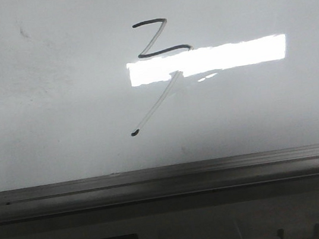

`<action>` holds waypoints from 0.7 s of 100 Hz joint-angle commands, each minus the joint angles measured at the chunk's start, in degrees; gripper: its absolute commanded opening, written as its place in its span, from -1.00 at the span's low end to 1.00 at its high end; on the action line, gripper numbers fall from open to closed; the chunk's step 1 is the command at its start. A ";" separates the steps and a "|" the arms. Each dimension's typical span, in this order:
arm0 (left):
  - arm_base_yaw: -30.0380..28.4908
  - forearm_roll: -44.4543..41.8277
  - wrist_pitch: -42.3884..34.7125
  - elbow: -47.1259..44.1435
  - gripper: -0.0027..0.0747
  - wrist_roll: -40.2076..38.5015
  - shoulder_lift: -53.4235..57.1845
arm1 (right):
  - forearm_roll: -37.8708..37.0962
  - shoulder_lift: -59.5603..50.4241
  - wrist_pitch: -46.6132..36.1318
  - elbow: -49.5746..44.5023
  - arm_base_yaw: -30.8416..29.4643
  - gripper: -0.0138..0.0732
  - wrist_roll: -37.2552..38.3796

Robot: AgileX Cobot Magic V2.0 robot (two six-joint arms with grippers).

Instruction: Write number 3 on whiteboard

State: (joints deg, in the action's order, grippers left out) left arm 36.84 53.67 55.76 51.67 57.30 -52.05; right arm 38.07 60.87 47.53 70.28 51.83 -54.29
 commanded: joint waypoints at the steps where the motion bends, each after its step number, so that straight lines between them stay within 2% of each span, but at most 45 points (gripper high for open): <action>1: 0.02 6.18 -7.67 1.99 -0.99 -1.29 0.20 | 4.80 -0.19 1.57 1.54 0.78 -0.20 0.02; 9: 0.02 6.18 -8.03 1.99 -0.99 -1.29 0.20 | 4.80 -0.19 0.81 1.54 0.78 0.24 0.02; 16: 0.02 6.18 -9.00 1.89 -0.99 -2.04 0.20 | 4.18 -0.32 -0.46 1.54 0.78 0.48 0.02; 22: 0.02 6.18 -11.03 1.30 -0.99 -3.69 0.33 | 2.09 -1.25 -2.17 1.54 0.66 0.55 0.02; 36: 0.02 5.77 -17.33 -1.84 -0.99 -8.36 0.46 | -2.66 -4.84 -5.26 1.54 -1.81 0.54 0.15; 47: 0.02 5.56 -25.41 -6.72 -0.99 -13.07 0.46 | -4.18 -7.85 -7.31 1.54 -6.50 0.46 2.93; 57: 0.02 5.96 -36.24 -11.70 -0.99 -15.74 0.46 | -4.31 -10.03 -7.58 1.21 -11.34 0.24 6.16; 64: 0.02 7.66 -43.10 -14.90 -0.99 -17.25 0.31 | -4.31 -11.21 -7.47 0.15 -13.99 -0.09 6.72; 65: 0.02 8.39 -43.62 -15.17 -0.99 -17.25 0.34 | -4.31 -11.45 -7.47 -0.14 -14.42 -0.22 6.72; 66: 0.02 8.75 -44.09 -15.70 -0.99 -17.25 0.24 | -4.31 -11.59 -7.47 -0.31 -14.61 -0.22 6.72; 70: 0.02 10.59 -46.26 -17.04 -0.99 -17.25 -0.07 | -4.31 -11.95 -7.59 -1.38 -15.67 -0.50 6.72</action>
State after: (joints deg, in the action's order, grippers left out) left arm 36.87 58.88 18.78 35.86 41.82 -52.21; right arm 32.59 50.10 43.54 69.06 38.34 -48.27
